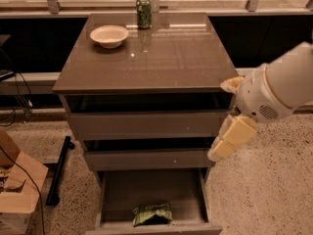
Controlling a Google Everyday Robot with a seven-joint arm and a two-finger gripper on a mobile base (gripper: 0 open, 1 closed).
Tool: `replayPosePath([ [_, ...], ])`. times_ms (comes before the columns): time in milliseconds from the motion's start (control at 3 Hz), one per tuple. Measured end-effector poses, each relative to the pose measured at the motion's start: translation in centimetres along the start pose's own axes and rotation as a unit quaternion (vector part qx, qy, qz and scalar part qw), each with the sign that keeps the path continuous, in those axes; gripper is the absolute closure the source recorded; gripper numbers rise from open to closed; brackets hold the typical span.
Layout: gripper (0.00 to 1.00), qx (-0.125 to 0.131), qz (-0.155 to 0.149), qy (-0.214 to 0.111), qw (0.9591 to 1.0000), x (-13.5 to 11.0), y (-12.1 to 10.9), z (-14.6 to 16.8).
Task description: Pick green jalapeno chip bag from bottom drawer and place on counter
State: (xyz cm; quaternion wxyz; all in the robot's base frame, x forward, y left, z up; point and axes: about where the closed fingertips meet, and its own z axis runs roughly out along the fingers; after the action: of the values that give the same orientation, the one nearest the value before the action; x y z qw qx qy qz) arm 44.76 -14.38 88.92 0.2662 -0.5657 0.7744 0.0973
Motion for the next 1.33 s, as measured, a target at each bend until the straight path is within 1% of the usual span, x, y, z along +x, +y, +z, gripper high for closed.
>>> replayPosePath([
  [333,0.0,-0.025,0.008,-0.058,0.998,0.6,0.3,3.6],
  [667,0.0,-0.03,0.009,-0.06,0.9977,0.6,0.6,4.1],
  [1000,0.0,-0.068,0.023,-0.077,0.9944,0.7,2.9,8.1],
  [1333,0.0,-0.115,0.021,-0.109,0.9872,2.0,4.6,13.3],
])
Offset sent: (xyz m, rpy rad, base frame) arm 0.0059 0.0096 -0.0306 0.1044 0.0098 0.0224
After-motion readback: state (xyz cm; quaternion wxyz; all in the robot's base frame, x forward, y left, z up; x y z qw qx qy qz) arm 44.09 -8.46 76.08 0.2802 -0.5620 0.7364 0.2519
